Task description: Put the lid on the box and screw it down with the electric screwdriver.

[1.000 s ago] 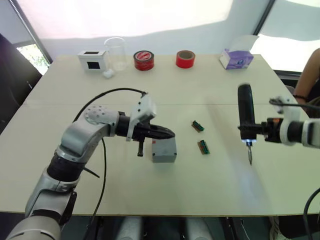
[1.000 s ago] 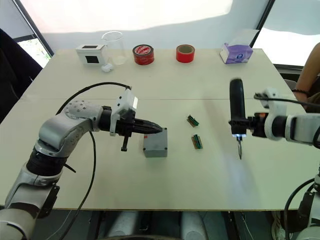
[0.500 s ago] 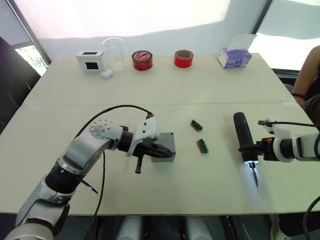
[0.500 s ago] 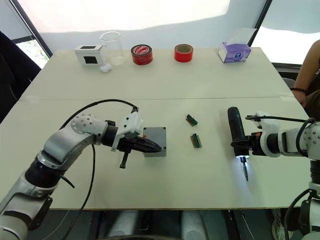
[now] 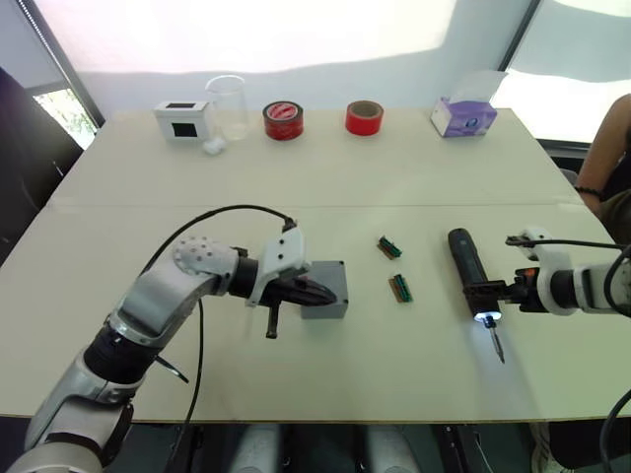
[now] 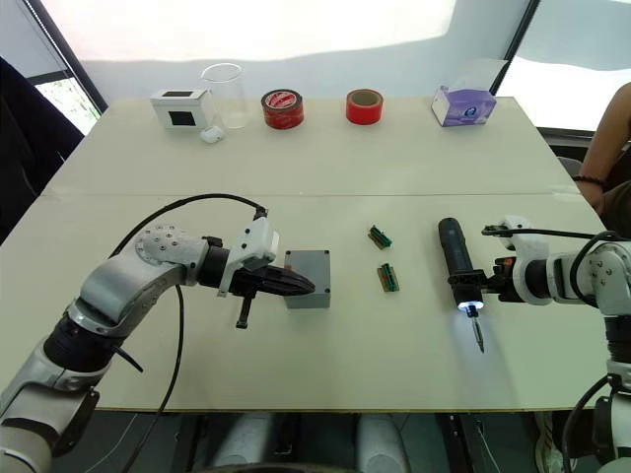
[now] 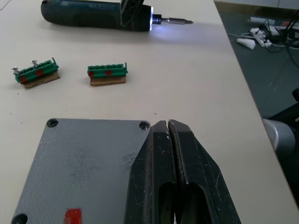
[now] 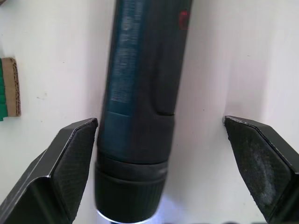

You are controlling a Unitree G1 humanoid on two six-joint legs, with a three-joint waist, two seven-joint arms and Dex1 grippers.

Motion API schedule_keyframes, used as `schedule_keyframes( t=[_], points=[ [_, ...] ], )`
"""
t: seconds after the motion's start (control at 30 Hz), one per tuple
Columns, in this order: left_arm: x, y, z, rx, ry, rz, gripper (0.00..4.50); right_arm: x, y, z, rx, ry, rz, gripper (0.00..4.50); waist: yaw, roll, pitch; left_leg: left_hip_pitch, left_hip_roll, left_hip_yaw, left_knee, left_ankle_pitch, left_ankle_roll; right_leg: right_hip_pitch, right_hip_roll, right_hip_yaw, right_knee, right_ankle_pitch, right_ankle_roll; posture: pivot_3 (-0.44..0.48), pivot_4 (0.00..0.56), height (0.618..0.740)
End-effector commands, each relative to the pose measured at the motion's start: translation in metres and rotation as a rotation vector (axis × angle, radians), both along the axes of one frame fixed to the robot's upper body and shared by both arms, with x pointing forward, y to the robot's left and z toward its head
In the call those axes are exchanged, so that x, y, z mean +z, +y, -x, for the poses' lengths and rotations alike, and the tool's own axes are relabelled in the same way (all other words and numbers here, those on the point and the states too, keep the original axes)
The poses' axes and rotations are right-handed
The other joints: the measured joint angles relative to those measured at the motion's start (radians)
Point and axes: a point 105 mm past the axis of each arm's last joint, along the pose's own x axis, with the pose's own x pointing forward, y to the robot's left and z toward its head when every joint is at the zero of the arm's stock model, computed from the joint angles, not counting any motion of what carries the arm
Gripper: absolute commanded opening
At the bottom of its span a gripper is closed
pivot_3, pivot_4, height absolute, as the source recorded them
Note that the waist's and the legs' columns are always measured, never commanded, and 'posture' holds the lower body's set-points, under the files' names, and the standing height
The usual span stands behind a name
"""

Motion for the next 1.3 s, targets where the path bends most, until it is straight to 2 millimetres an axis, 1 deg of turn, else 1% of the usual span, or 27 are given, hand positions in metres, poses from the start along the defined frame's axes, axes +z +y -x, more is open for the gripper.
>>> schedule_keyframes(
  t=[0.03,0.13,0.27,0.37,0.47,0.5,0.53,0.57,0.6,0.63,0.7,0.77,0.8,0.87,0.93,0.97,1.13,1.2,1.3],
  points=[
    [0.018,0.007,-0.006,0.042,-0.045,0.046,0.0,0.007,-0.006,-0.001,-0.009,-0.036,0.036,4.42,0.0,0.0,0.0,0.0,0.0,0.0,0.0,0.0,0.0,0.0,0.0,0.0,0.0,0.0,0.0,0.0,0.15,0.74],
    [0.02,0.014,-0.013,0.083,-0.046,0.042,0.0,0.021,0.001,-0.009,-0.006,-0.098,-0.014,4.42,-0.002,0.0,0.0,0.0,0.0,0.0,0.0,0.0,0.0,0.0,0.0,0.0,0.0,0.0,0.0,0.0,0.15,0.74],
    [0.02,0.022,-0.023,0.127,-0.048,0.042,0.0,0.03,0.014,-0.01,0.029,-0.125,-0.055,4.42,-0.005,0.0,0.0,0.0,0.0,0.0,0.0,0.0,0.0,-0.001,0.0,0.0,0.001,0.0,0.0,0.0,0.15,0.74],
    [0.023,0.029,-0.031,0.166,-0.058,0.042,0.0,0.042,0.02,-0.012,0.063,-0.173,-0.043,4.42,-0.005,0.0,0.0,0.0,0.0,0.0,0.0,0.0,0.0,-0.001,0.0,0.0,0.001,0.0,0.0,0.0,0.15,0.74],
    [0.025,0.041,-0.041,0.221,-0.075,0.034,0.0,0.058,0.026,-0.019,0.109,-0.248,0.005,4.42,-0.005,0.0,0.0,0.0,0.0,0.0,0.0,0.0,0.0,-0.002,0.0,0.0,0.001,0.0,0.0,0.0,0.15,0.74],
    [0.026,0.047,-0.047,0.251,-0.085,0.028,0.0,0.064,0.031,-0.021,0.146,-0.283,0.028,4.42,-0.005,0.0,0.0,0.0,0.0,0.0,0.0,0.0,0.0,-0.002,0.0,0.0,0.001,0.0,0.0,0.0,0.15,0.74],
    [0.027,0.055,-0.053,0.288,-0.098,0.02,0.0,0.071,0.043,-0.023,0.209,-0.328,0.046,4.42,-0.005,0.001,0.0,0.0,0.0,0.0,0.0,0.0,0.0,-0.002,0.0,0.0,0.001,0.0,0.0,0.0,0.15,0.74],
    [0.028,0.062,-0.058,0.323,-0.11,0.013,0.0,0.079,0.058,-0.024,0.287,-0.385,0.052,4.42,-0.006,0.001,0.0,0.0,0.0,0.0,0.0,0.0,0.0,-0.002,0.0,0.0,0.001,0.0,0.0,0.0,0.15,0.74],
    [0.028,0.066,-0.062,0.343,-0.118,0.009,0.0,0.084,0.069,-0.024,0.34,-0.423,0.054,4.42,-0.007,0.001,0.0,0.0,0.0,0.001,0.0,0.0,0.0,-0.002,0.0,0.0,0.001,0.0,0.0,0.0,0.15,0.74],
    [0.028,0.069,-0.064,0.36,-0.121,0.005,0.0,0.084,0.083,-0.02,0.417,-0.439,0.046,4.42,-0.008,0.001,0.0,0.0,0.0,0.001,0.0,0.0,0.0,-0.003,0.0,0.0,0.001,0.0,0.0,0.0,0.15,0.74],
    [0.019,0.074,-0.066,0.374,-0.136,-0.047,0.0,0.073,0.116,-0.007,0.592,-0.447,0.021,4.42,-0.008,0.001,0.0,0.0,0.0,0.001,-0.001,0.0,0.0,-0.003,0.0,0.0,0.001,0.0,0.0,0.0,0.15,0.74],
    [0.004,0.071,-0.06,0.357,-0.103,-0.077,0.0,0.056,0.145,0.005,0.728,-0.438,-0.013,4.42,-0.007,0.0,0.0,-0.001,0.0,0.0,-0.001,0.0,0.0,-0.003,0.0,0.0,0.001,0.0,0.001,0.0,0.15,0.74],
    [-0.002,0.069,-0.057,0.351,-0.075,-0.074,0.0,0.048,0.155,0.01,0.776,-0.429,-0.022,4.42,-0.007,0.0,0.0,-0.001,0.0,0.0,-0.001,0.0,0.0,-0.003,0.0,0.0,0.001,0.0,0.0,0.0,0.15,0.74],
    [-0.012,0.066,-0.052,0.34,-0.07,-0.099,0.0,0.035,0.169,0.017,0.835,-0.421,-0.04,4.42,-0.003,0.0,0.0,-0.001,0.0,0.0,0.0,0.0,0.0,-0.002,0.0,0.0,0.001,0.0,0.001,0.0,0.15,0.74],
    [-0.023,0.066,-0.047,0.321,-0.075,-0.149,0.0,0.029,0.177,0.022,0.86,-0.411,-0.081,4.42,-0.002,0.0,0.0,-0.001,-0.001,0.0,0.0,0.0,0.0,-0.003,-0.001,0.0,0.001,0.0,0.001,0.0,0.15,0.74],
    [-0.026,0.064,-0.045,0.317,-0.062,-0.146,0.0,0.024,0.18,0.025,0.872,-0.397,-0.096,4.42,-0.001,0.0,0.0,-0.002,-0.001,0.0,0.001,0.0,0.0,-0.003,-0.001,0.0,0.001,0.0,0.001,0.0,0.15,0.74],
    [-0.029,0.053,-0.04,0.307,-0.031,-0.119,0.0,0.011,0.183,0.028,0.894,-0.372,-0.104,4.42,0.006,-0.001,0.0,-0.001,-0.001,0.0,0.001,0.0,0.0,-0.003,-0.001,0.0,0.001,0.001,0.001,0.0,0.15,0.74],
    [-0.032,0.048,-0.041,0.301,-0.03,-0.118,0.0,0.006,0.188,0.032,0.922,-0.36,-0.12,4.42,0.009,-0.001,0.0,-0.001,-0.001,0.0,0.001,0.0,0.0,-0.003,-0.001,0.0,0.002,0.001,0.001,0.0,0.15,0.74],
    [-0.038,0.039,-0.046,0.272,-0.054,-0.167,0.0,0.001,0.198,0.037,0.959,-0.345,-0.151,4.42,0.014,-0.001,0.0,-0.001,-0.001,0.0,0.001,0.0,0.0,-0.003,-0.001,0.0,0.002,0.001,0.001,0.0,0.15,0.74]
  ],
)
